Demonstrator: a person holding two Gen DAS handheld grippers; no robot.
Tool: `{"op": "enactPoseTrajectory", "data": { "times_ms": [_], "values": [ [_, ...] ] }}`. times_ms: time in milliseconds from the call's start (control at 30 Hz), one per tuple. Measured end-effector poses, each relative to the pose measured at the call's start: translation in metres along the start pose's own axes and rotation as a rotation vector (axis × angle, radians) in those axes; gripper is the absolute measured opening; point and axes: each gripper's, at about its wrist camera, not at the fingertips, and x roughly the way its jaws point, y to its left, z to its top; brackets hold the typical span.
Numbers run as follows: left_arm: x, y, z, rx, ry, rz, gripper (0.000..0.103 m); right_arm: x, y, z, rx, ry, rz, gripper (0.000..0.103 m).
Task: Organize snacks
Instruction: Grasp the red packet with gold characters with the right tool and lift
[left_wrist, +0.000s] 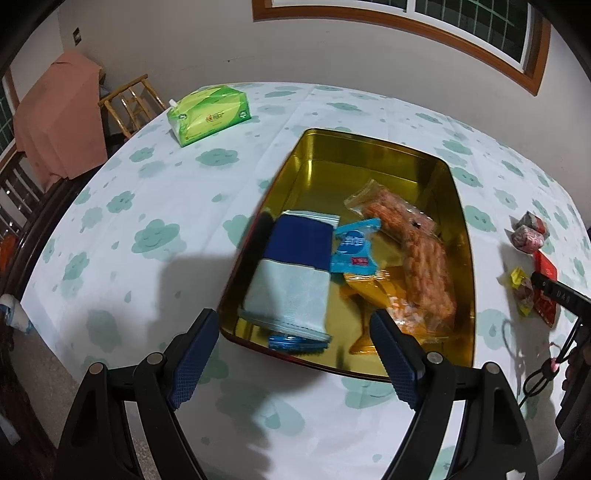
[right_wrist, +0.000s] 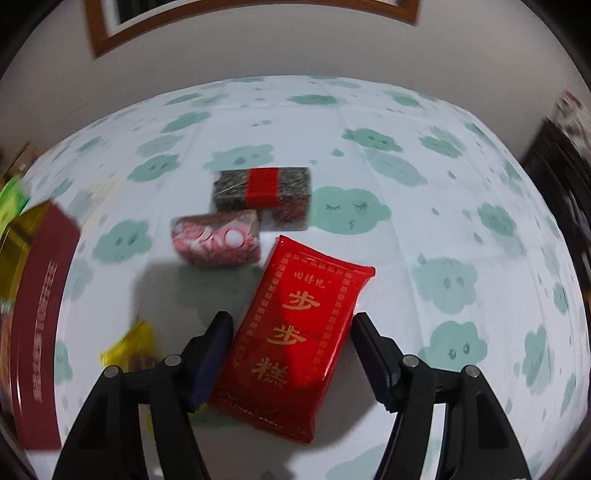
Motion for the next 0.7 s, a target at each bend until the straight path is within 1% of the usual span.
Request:
{"op": "enactPoseTrajectory", "data": {
  "times_ms": [67,233,300,533,600,700],
  "values": [
    [-0.003,-0.005,0.000,0.008,-0.006,-0.003,0.081,0.000,-0.002,-0.002,-0.049,-0.013,0.026,0.068],
    [-0.011,-0.018,0.001,0.034,-0.020,-0.012,0.081,-0.005,-0.010,-0.014,-0.210,-0.078,0.134,0.068],
    [-0.013,-0.025,0.001,0.045,-0.018,-0.020,0.081,-0.007,-0.013,-0.019,-0.257,-0.102,0.156,0.068],
    [-0.020,-0.054,-0.002,0.107,-0.023,-0.025,0.081,-0.010,-0.033,-0.029,-0.323,-0.144,0.208,0.068],
    [-0.020,-0.062,-0.002,0.115,-0.019,-0.027,0.081,-0.011,-0.042,-0.031,-0.301,-0.134,0.204,0.068],
    [-0.020,-0.073,-0.001,0.127,-0.013,-0.042,0.081,-0.012,-0.048,-0.030,-0.267,-0.108,0.177,0.068]
  ]
}}
